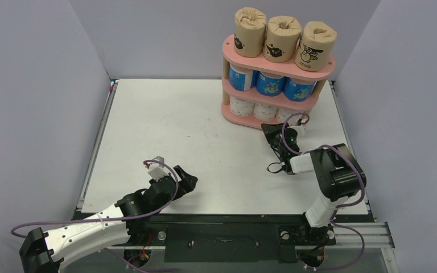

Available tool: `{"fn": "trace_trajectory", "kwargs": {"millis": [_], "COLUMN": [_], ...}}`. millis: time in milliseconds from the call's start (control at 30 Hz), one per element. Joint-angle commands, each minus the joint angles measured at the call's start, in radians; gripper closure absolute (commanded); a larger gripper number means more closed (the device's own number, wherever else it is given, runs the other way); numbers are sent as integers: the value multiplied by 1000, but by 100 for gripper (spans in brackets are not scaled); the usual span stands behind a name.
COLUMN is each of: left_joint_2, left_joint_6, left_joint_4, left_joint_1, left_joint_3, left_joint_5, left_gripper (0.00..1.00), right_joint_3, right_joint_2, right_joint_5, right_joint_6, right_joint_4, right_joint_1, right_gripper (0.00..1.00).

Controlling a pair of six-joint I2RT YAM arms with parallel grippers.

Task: Place and organize the paper towels onto the shelf
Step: Move the paper towel to the shelf.

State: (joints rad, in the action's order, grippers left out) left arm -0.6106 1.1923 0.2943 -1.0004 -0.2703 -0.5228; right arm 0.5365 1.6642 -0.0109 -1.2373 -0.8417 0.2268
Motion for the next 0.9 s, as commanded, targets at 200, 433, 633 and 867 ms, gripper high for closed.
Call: {"fn": "trace_trajectory", "kwargs": {"millis": [200, 433, 633, 867], "left_joint_2": [17, 36, 27, 12], "left_joint_6": [-8, -25, -40, -52], "left_joint_4": [30, 26, 18, -35], "left_joint_1": [0, 1, 4, 8], "left_joint_3": [-54, -54, -51, -48], "left_joint_5": [-13, -32, -32, -16], "left_gripper": [4, 4, 3, 4], "right_joint_3": [111, 15, -35, 63], "right_joint_2": [178, -81, -480, -583], "right_joint_5": [73, 22, 91, 86], "right_joint_6": [-130, 79, 277, 277], "right_joint_4": [-288, -40, 258, 409], "right_joint_1": [103, 69, 5, -141], "right_gripper": [100, 100, 100, 100]}}
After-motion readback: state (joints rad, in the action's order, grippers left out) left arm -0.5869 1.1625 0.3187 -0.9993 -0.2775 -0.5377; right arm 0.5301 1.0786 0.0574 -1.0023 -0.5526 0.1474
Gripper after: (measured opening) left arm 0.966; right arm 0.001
